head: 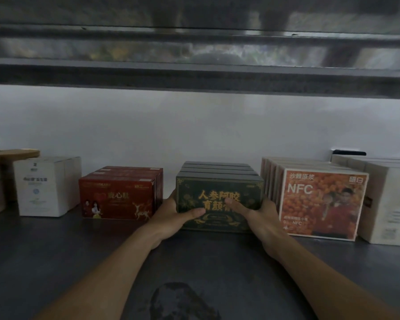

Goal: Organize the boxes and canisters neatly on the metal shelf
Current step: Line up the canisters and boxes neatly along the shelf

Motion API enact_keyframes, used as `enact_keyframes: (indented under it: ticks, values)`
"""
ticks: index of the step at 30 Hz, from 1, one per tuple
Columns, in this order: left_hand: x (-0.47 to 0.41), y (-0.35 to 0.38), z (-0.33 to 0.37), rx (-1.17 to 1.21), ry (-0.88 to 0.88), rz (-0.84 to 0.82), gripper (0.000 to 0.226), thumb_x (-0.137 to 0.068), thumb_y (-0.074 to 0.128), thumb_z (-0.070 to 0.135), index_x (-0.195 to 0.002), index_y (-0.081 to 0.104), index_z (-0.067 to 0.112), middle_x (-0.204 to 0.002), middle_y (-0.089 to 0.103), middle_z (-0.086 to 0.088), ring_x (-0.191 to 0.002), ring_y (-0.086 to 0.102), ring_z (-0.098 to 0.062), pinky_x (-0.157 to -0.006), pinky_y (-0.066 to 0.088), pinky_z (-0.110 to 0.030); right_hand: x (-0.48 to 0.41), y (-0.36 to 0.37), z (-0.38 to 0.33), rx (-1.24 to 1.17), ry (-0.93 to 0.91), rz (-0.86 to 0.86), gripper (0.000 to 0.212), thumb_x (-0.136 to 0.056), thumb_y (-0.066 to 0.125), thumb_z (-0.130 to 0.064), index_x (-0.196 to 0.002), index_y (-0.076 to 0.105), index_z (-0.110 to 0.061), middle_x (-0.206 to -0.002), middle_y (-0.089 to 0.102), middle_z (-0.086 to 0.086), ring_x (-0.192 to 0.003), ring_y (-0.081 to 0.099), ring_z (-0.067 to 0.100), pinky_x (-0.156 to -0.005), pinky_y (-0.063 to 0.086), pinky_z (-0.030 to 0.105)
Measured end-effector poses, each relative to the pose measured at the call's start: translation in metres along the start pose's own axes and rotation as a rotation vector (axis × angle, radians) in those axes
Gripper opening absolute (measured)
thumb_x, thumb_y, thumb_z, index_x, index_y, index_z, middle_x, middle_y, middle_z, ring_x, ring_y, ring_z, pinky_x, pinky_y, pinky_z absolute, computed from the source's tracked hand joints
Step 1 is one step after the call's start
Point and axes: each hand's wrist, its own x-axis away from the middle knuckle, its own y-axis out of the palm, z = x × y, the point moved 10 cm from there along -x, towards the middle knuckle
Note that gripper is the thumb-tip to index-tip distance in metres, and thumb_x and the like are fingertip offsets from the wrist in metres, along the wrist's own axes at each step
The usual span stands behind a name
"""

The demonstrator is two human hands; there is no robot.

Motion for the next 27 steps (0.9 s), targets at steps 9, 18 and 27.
enact_keyframes:
  ticks: [9,18,27]
  values:
    - [0.0,0.002,0.001,0.01,-0.006,-0.001,0.047,-0.078,0.077,0.038,-0.116,0.048,0.041,-0.108,0.061,0.022,-0.1,0.053,0.008,-0.077,0.04,-0.011,0.001,-0.001,0.002,-0.031,0.042,0.008,0.062,-0.069,0.088,-0.027,-0.124,0.06,-0.019,-0.106,0.074,-0.005,-0.096,0.071,0.012,-0.077,0.058,0.025]
    - [0.008,-0.001,0.002,-0.056,-0.004,0.025,0.062,-0.075,0.078,0.047,-0.127,0.048,0.034,-0.111,0.06,0.02,-0.102,0.055,0.002,-0.082,0.041,-0.015,0.023,-0.01,-0.004,0.247,0.046,0.065,0.057,-0.078,0.081,-0.038,-0.128,0.056,-0.023,-0.115,0.067,-0.008,-0.108,0.062,0.013,-0.089,0.049,0.024]
    - [0.063,-0.029,0.015,-0.662,-0.08,0.377,0.042,-0.086,0.072,0.032,-0.117,0.054,0.01,-0.1,0.062,-0.006,-0.086,0.058,-0.02,-0.076,0.051,-0.035,0.077,-0.075,-0.046,0.718,-0.104,0.281,0.031,-0.087,0.066,-0.033,-0.109,0.066,-0.011,-0.104,0.071,0.01,-0.102,0.064,0.033,-0.081,0.049,0.034]
